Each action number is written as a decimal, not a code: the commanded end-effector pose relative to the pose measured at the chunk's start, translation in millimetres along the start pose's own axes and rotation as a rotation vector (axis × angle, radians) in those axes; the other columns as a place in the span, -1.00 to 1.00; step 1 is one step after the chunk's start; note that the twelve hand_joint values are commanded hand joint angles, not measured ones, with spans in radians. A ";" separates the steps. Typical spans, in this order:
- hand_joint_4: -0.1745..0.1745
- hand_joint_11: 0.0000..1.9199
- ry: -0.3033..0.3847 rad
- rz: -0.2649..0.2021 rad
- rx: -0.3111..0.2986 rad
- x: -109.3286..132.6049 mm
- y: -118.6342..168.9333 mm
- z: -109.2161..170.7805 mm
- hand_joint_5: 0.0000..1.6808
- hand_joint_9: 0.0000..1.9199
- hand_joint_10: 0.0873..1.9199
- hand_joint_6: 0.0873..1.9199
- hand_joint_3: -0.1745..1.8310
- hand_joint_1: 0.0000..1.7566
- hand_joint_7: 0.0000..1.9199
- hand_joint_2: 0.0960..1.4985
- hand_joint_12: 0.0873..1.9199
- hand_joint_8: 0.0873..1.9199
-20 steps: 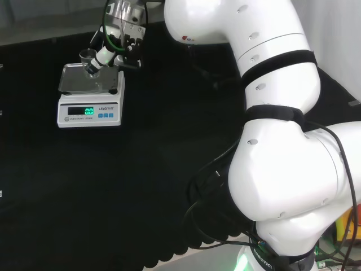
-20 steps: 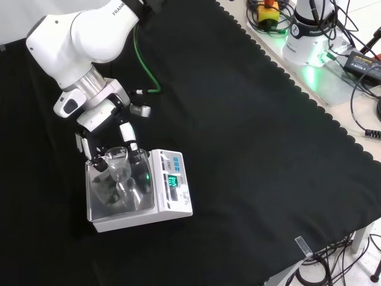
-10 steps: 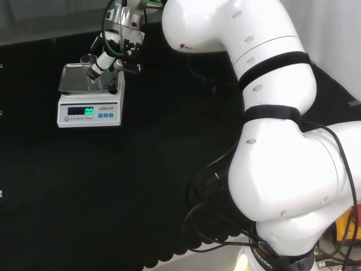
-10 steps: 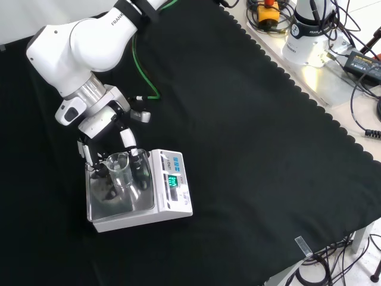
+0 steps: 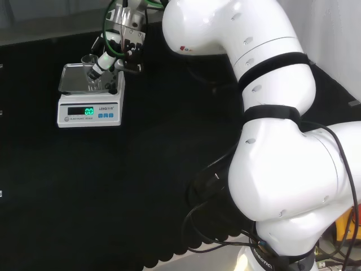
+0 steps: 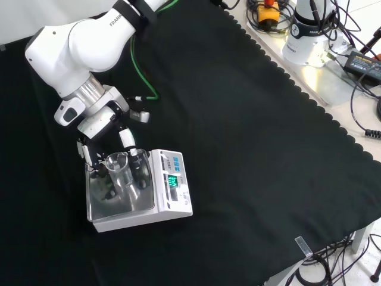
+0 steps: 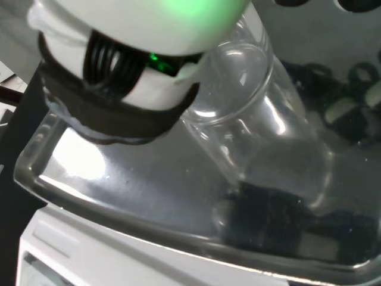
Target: Put the beaker on the electronic balance.
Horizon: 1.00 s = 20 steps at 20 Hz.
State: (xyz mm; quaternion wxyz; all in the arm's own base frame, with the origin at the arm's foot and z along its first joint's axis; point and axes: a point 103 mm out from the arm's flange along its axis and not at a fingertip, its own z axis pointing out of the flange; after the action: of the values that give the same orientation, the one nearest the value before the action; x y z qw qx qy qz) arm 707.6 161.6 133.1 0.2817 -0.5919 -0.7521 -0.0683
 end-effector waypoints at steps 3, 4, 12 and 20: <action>-0.28 -0.54 -0.022 -0.038 0.185 3.6 -4.0 -11.9 -0.44 0.05 -1.00 -0.52 -0.38 0.01 -0.04 -0.22 0.41 -1.00; -0.42 -0.67 -0.031 -0.042 0.190 5.2 -5.9 -15.4 -0.63 -0.13 -1.00 -0.66 -0.44 -0.06 -0.25 -0.22 0.46 -1.00; -0.48 -1.00 -0.051 -0.046 0.201 4.1 -24.1 -45.6 -0.93 -0.65 -1.00 -1.00 -0.64 -0.23 -0.79 -0.19 0.46 -1.00; -0.56 -1.00 0.203 -0.230 0.118 -22.3 -88.0 -107.4 -0.75 -0.80 -0.35 -1.00 -0.76 -0.27 -0.88 -0.09 0.55 -0.37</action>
State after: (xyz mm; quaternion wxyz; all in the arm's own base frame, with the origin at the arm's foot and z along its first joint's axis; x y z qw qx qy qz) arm 724.3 154.6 157.3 0.2782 -0.5796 -0.7612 -0.0846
